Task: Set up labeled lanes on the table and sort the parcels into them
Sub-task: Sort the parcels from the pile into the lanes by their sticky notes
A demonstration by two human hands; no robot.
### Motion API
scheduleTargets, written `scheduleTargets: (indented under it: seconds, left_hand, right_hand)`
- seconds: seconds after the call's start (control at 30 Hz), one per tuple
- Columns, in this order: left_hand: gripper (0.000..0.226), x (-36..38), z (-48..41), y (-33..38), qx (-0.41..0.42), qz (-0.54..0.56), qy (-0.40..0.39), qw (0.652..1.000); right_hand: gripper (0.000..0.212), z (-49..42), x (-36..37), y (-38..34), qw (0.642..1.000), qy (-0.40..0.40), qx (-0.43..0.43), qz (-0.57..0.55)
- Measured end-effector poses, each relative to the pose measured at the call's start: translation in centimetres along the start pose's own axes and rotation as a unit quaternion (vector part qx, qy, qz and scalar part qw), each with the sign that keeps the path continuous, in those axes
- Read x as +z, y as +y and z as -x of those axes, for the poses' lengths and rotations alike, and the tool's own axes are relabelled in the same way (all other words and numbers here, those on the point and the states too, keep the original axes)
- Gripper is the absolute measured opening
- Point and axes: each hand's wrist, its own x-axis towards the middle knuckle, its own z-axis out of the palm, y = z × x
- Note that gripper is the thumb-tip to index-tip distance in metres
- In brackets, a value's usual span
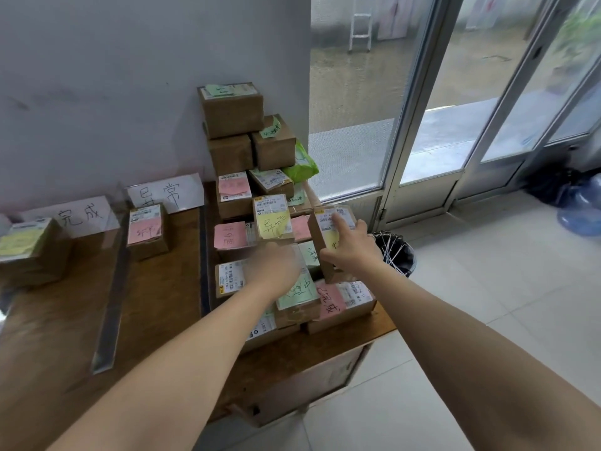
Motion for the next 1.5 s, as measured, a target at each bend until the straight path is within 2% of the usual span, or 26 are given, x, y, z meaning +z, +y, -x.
scheduleTargets:
  seconds: [0.13, 0.3, 0.4, 0.63, 0.8, 0.97, 1.1, 1.27, 1.5]
  left_hand:
    - [0.060, -0.2, 0.3, 0.9, -0.026, 0.024, -0.039, 0.999]
    - [0.099, 1.4, 1.2, 1.8, -0.123, 0.173, -0.071, 0.975]
    - [0.113, 3.0, 1.6, 2.7, -0.149, 0.207, -0.078, 0.964]
    - [0.103, 3.0, 1.7, 2.6, -0.168, 0.234, -0.018, 0.957]
    - [0.090, -1.6, 2.8, -0.2, -0.110, 0.205, 0.057, 0.971]
    - [0.084, -6.9, 5.3, -7.1, -0.079, 0.139, 0.165, 0.973]
    - [0.080, -10.0, 8.4, -15.4, -0.122, 0.113, 0.230, 0.959]
    - [0.076, -13.0, 13.5, -26.6, -0.197, 0.117, 0.252, 0.940]
    - [0.072, -15.4, 19.1, -41.3, -0.244, 0.104, 0.267, 0.927]
  right_hand:
    - [0.084, 0.3, -1.3, 0.9, 1.000, 0.016, 0.011, 0.010]
    - [0.081, 1.2, -1.4, 1.7, 1.000, 0.014, 0.021, 0.018]
    - [0.081, 1.6, -1.3, 1.9, 1.000, 0.010, 0.021, 0.019]
    - [0.078, 2.1, -0.9, 1.0, 0.999, 0.021, 0.010, 0.022]
    - [0.078, 2.4, -1.1, -2.9, 0.998, 0.064, -0.029, -0.009]
    - [0.082, 3.1, -0.9, -10.5, 0.990, 0.083, -0.109, -0.028]
    - [0.080, 5.1, 1.2, -18.8, 0.984, 0.080, -0.162, 0.003]
    - [0.073, 8.5, 6.4, -29.8, 0.973, 0.072, -0.221, 0.015]
    - [0.073, 13.5, 14.4, -44.0, 0.957, 0.052, -0.284, 0.036]
